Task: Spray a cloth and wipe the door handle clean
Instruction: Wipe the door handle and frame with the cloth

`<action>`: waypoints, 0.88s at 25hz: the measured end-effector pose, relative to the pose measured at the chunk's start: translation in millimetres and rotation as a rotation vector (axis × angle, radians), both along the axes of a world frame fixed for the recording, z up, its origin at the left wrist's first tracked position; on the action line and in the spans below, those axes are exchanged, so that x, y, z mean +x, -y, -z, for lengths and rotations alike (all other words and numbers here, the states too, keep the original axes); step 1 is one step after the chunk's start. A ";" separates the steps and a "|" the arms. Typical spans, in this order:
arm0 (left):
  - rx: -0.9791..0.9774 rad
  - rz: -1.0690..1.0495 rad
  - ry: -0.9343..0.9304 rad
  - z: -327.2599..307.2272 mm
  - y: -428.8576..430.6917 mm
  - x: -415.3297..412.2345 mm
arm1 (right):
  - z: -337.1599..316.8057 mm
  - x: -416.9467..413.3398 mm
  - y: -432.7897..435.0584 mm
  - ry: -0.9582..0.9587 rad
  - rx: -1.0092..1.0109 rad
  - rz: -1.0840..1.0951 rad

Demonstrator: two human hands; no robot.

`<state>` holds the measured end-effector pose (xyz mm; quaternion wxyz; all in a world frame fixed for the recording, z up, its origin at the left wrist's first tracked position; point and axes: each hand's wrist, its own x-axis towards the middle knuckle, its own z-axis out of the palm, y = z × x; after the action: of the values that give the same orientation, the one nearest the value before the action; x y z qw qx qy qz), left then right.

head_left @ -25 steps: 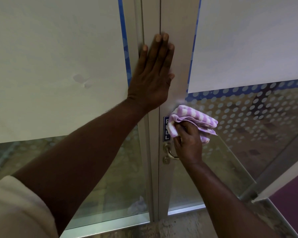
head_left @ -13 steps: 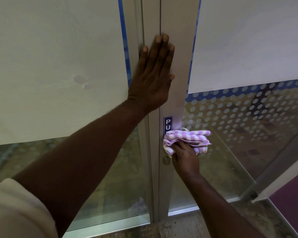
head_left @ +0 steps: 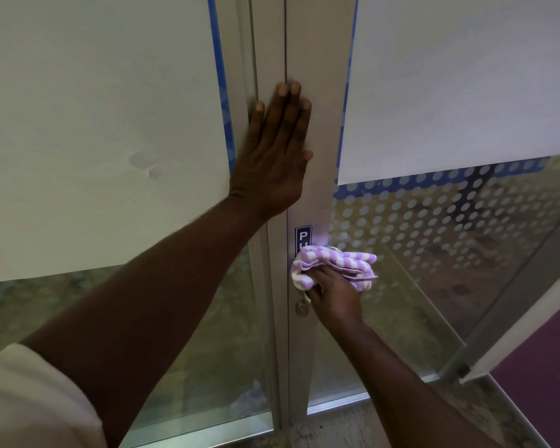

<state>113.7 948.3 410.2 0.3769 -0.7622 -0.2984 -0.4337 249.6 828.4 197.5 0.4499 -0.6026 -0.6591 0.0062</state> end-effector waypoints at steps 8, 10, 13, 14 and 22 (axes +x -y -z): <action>0.019 0.001 0.014 -0.5 1.3 0.5 | -39.3 -1.9 -20.2 0.015 0.178 -0.021; 0.024 -0.003 0.020 -0.7 0.9 0.0 | -34.6 0.0 -16.3 0.089 0.148 -0.046; 0.033 -0.002 0.017 0.0 1.0 0.1 | -14.3 0.0 -3.5 0.157 0.059 -0.046; 0.034 0.001 0.017 0.2 0.8 0.1 | -7.9 -1.6 -0.1 0.181 0.019 -0.039; 0.010 0.015 0.002 -0.7 -0.8 1.4 | 1.8 -7.9 6.3 0.421 -0.265 0.055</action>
<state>115.1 949.2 410.9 0.3772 -0.7620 -0.2910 -0.4387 241.7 822.1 195.7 0.2199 -0.6620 -0.7151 -0.0456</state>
